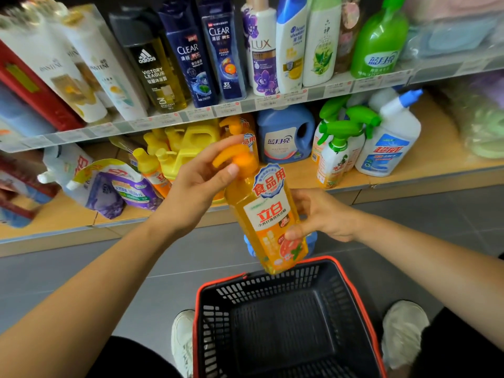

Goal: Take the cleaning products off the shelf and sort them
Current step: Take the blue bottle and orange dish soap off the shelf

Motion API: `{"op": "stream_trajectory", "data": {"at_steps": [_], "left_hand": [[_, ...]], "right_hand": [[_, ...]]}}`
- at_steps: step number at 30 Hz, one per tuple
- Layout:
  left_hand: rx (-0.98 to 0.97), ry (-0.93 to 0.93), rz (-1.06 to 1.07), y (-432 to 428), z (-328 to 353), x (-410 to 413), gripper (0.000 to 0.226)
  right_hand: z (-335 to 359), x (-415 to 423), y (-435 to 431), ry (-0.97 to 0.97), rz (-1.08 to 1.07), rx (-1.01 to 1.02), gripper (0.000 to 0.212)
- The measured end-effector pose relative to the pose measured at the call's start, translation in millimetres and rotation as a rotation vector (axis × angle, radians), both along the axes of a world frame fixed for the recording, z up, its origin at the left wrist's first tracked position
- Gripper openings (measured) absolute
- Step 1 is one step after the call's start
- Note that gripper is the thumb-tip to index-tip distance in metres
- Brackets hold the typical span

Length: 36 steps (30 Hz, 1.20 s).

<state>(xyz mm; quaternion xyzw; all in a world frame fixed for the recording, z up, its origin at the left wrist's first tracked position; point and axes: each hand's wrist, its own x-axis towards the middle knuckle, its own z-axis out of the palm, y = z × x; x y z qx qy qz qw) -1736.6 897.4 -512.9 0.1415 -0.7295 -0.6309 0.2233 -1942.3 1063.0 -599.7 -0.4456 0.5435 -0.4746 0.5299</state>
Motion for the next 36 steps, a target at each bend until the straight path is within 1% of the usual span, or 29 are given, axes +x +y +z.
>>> {"op": "stream_trajectory", "data": {"at_steps": [3, 6, 8, 10, 12, 14, 16, 18, 20, 23, 27, 29, 33, 36], "left_hand": [[0.176, 0.025, -0.004, 0, 2, -4, 0.057], [0.271, 0.052, 0.028, 3, 3, -7, 0.057], [0.280, 0.058, 0.081, 5, 4, -8, 0.053], [0.264, 0.063, 0.153, 7, 5, -7, 0.050], [0.238, 0.084, 0.209, 11, 6, -7, 0.049], [0.211, 0.106, 0.241, 14, 6, -7, 0.048], [0.197, 0.115, 0.247, 16, 7, -8, 0.046], [0.176, 0.100, 0.239, 14, 8, -7, 0.040], [0.140, 0.075, 0.235, 12, 9, -7, 0.035], [0.110, 0.054, 0.223, 10, 10, -6, 0.036], [0.122, 0.059, 0.143, 10, 12, -5, 0.040], [0.106, 0.071, 0.173, 13, 12, -4, 0.044], [0.006, 0.111, 0.328, 17, 11, -4, 0.043], [-0.017, 0.103, 0.318, 13, 8, -3, 0.043]], "right_hand": [[3, 6, 0, -0.170, 0.071, 0.048, 0.067], [2, 10, 0, -0.230, 0.105, 0.070, 0.068], [1, 12, 1, -0.245, 0.116, 0.073, 0.066], [2, 13, 2, -0.242, 0.113, 0.067, 0.066], [3, 14, 2, -0.207, 0.084, 0.056, 0.071], [5, 15, 0, -0.148, 0.036, 0.047, 0.073], [7, 16, 0, -0.128, 0.005, 0.052, 0.074], [10, 17, 0, -0.171, 0.027, 0.077, 0.083], [12, 18, 1, -0.227, 0.065, 0.099, 0.084], [12, 18, 1, -0.269, 0.096, 0.111, 0.084], [15, 17, 1, -0.259, 0.099, 0.110, 0.085], [17, 17, 1, -0.257, 0.084, 0.110, 0.087], [16, 17, 1, -0.261, 0.061, 0.110, 0.091], [14, 17, 2, -0.322, 0.060, 0.123, 0.086]]}}
